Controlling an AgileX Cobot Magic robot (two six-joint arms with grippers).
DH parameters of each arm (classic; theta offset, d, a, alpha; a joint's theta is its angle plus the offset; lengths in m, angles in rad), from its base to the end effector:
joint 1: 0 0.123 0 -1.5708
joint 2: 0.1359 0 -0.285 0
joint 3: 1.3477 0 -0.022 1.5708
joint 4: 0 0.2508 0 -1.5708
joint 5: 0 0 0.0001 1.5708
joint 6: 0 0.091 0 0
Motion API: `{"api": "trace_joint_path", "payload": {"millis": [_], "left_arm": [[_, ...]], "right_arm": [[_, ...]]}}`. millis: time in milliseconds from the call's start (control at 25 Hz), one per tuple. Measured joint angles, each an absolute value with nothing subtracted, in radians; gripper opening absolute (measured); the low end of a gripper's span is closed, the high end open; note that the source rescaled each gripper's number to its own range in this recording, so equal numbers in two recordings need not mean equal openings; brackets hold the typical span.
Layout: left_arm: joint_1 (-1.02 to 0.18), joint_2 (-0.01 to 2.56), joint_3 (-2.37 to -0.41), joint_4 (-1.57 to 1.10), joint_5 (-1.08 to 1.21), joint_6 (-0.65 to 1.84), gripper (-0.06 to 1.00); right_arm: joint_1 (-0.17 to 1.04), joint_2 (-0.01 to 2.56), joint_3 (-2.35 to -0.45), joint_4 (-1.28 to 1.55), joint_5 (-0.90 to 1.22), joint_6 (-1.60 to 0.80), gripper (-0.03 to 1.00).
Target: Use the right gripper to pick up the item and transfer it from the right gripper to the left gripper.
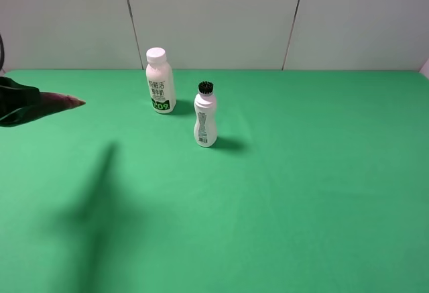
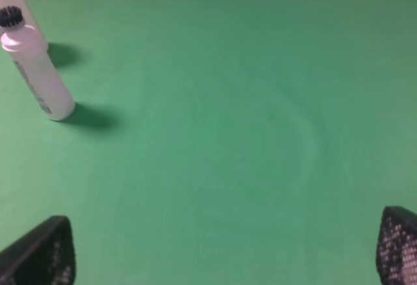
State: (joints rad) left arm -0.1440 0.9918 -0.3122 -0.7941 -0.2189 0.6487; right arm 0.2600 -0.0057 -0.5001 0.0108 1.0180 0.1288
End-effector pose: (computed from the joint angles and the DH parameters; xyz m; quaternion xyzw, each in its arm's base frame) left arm 0.1797 -0.0119 0.2205 -0.0372 0.8414 -0.0091 0.5390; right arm -0.0041 -0.0002 0.2808 -0.0552 0.8385 0.1100 0.5308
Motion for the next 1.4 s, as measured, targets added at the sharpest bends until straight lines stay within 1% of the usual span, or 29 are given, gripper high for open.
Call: {"api": "trace_joint_path", "payload": {"millis": [160,320,480,720,1000,1160,1400], "left_arm": [[-0.144,0.992,-0.279,-0.787,-0.312,0.669,0.00],[-0.144,0.998,-0.263,-0.724,-0.382,0.675,0.00],[-0.151,1.066,-0.261,-0.645,-0.428,0.634,0.00],[-0.232,1.229,-0.260,-0.549,-0.579,0.580,0.00],[-0.316,1.422,-0.262,-0.536,-0.776,0.475,0.00],[-0.330,1.476,-0.262,-0.534,-0.798,0.445,0.00],[-0.330,1.478,-0.260,-0.533,-0.801,0.439,0.00]], "right_arm": [[0.260,-0.006,-0.500,0.011,1.018,0.129,1.00],[0.260,-0.006,-0.500,0.011,1.018,0.129,1.00],[0.260,-0.006,-0.500,0.011,1.018,0.129,1.00],[0.260,-0.006,-0.500,0.011,1.019,0.129,1.00],[0.260,-0.006,-0.500,0.011,1.018,0.129,1.00],[0.260,-0.006,-0.500,0.011,1.018,0.129,1.00],[0.260,-0.006,-0.500,0.011,1.018,0.129,1.00]]}}
